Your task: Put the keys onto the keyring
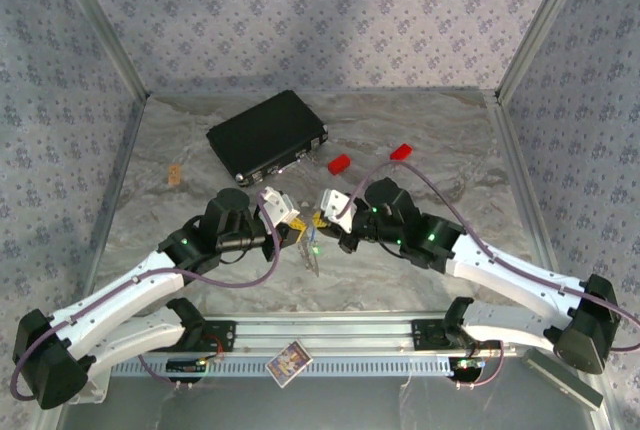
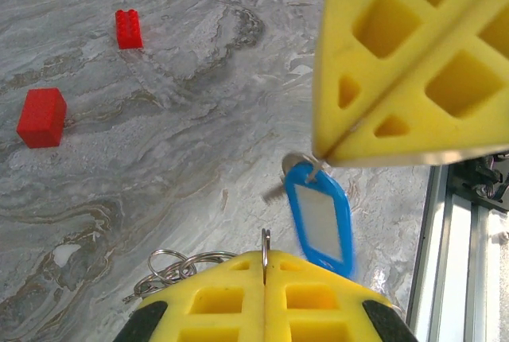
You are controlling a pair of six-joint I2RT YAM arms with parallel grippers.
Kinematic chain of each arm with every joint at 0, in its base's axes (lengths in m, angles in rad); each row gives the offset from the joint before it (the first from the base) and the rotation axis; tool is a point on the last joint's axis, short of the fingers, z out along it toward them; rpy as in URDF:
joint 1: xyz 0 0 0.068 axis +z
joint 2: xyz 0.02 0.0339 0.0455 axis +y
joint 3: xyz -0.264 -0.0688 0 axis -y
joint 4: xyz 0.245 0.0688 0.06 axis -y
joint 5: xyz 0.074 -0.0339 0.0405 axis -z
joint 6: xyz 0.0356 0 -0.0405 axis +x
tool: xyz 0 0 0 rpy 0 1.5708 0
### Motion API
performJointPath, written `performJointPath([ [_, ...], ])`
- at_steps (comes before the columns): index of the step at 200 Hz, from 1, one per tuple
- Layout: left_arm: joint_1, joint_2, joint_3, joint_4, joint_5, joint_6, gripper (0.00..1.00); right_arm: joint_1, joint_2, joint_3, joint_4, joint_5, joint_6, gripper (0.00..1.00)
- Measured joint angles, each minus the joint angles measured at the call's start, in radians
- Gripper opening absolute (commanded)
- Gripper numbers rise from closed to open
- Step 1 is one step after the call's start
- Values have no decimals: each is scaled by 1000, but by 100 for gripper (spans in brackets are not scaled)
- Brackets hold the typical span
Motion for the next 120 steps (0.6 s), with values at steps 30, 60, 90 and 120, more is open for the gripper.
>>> performJointPath([
  [30, 0, 0, 0, 0, 3, -7, 0, 23, 3, 0, -3, 1, -42, 0],
  [60, 0, 0, 0, 0, 3, -10, 0, 41, 5, 0, -1, 8, -66, 0],
  [90, 0, 0, 0, 0, 5, -10, 0, 53, 18, 0, 14, 38, -84, 0],
  [120, 0, 0, 0, 0, 16, -10, 0, 63, 38, 0, 27, 85, -106, 0],
])
